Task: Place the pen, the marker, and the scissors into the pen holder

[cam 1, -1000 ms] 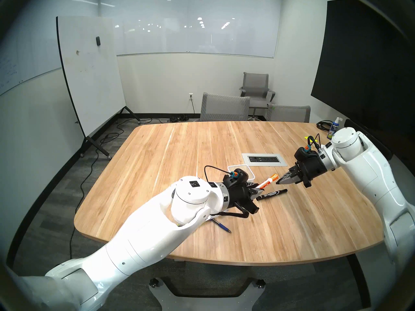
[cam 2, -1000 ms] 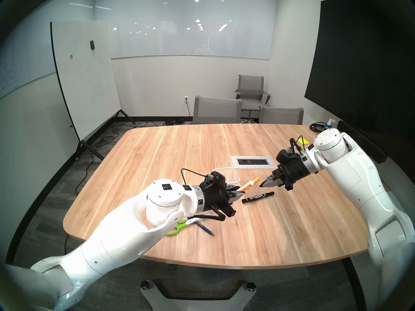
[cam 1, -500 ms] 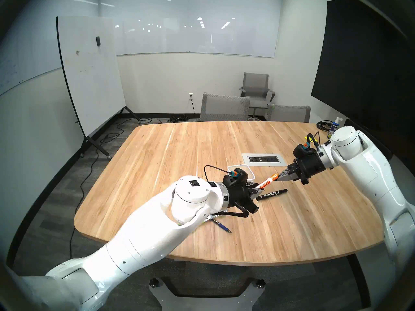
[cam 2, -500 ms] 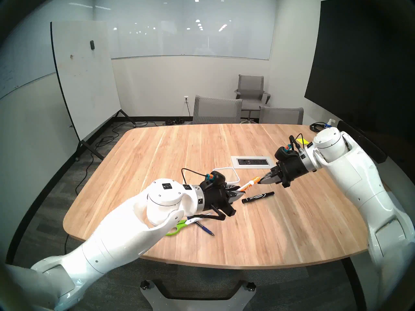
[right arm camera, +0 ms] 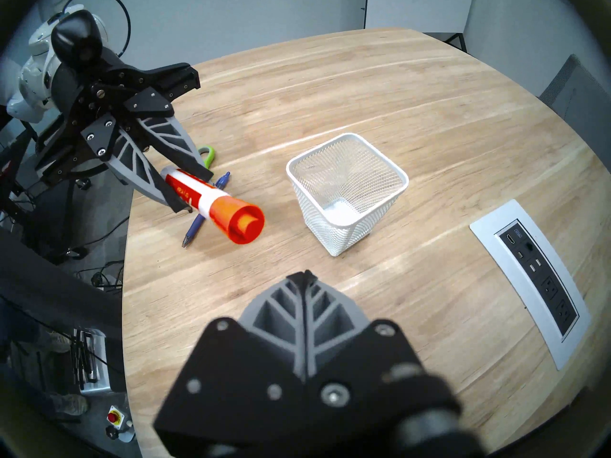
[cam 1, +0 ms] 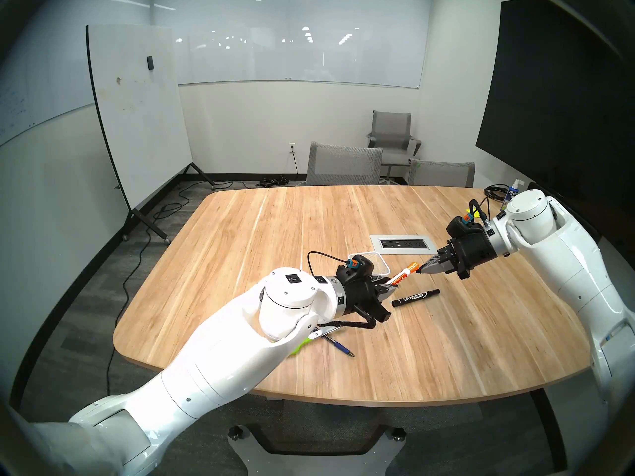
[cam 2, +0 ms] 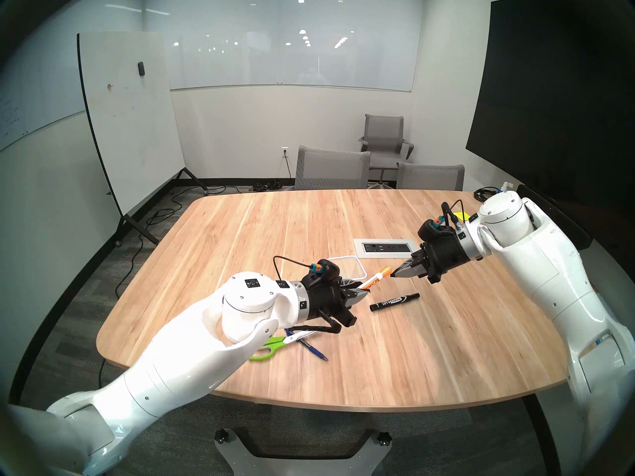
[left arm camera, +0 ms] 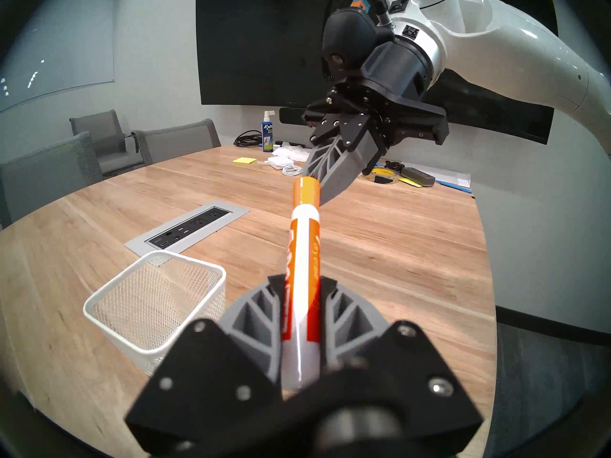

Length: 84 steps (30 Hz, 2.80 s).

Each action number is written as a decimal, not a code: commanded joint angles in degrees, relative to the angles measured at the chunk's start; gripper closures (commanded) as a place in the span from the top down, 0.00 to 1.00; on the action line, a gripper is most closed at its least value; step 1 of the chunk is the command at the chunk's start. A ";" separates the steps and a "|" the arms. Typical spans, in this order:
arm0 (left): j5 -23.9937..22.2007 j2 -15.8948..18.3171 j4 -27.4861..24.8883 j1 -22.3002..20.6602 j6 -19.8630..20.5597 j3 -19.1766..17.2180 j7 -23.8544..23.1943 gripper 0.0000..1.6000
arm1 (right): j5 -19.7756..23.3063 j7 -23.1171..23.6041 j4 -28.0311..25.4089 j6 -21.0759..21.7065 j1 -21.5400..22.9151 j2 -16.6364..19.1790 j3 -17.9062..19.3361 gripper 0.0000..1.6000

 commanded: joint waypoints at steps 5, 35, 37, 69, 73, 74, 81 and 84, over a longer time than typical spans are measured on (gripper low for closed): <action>-0.22 -0.35 -1.00 -0.11 -1.23 -0.50 0.13 0.00 | 2.64 5.07 -1.65 0.30 0.67 1.63 -1.42 0.00; -0.45 -2.84 1.35 -1.55 -2.35 1.44 -0.69 0.00 | 6.16 2.44 -3.98 0.51 1.69 2.49 -4.17 0.00; -0.47 -2.98 1.49 -1.58 -2.37 1.58 -0.78 0.00 | 6.22 2.39 -4.00 0.49 1.74 2.48 -4.19 0.00; -1.00 -5.96 6.84 -4.00 -3.35 4.39 -2.96 0.00 | 8.79 1.49 -5.10 1.74 2.65 2.91 -4.63 0.00; -0.99 -6.38 7.50 -4.43 -3.41 4.64 -3.06 0.00 | 9.16 1.29 -5.09 1.91 2.69 3.08 -4.72 0.00; -0.98 -6.49 7.67 -4.54 -3.43 4.68 -3.09 0.00 | 9.25 1.24 -5.09 1.92 2.70 3.12 -4.75 0.00; -0.90 -6.86 8.01 -4.73 -3.57 4.58 -2.92 0.00 | 9.61 0.94 -5.02 1.94 2.84 3.39 -4.96 0.00; -0.97 -6.42 7.18 -4.23 -3.51 4.17 -2.47 0.00 | 9.45 0.91 -4.37 1.71 3.11 3.31 -5.27 0.00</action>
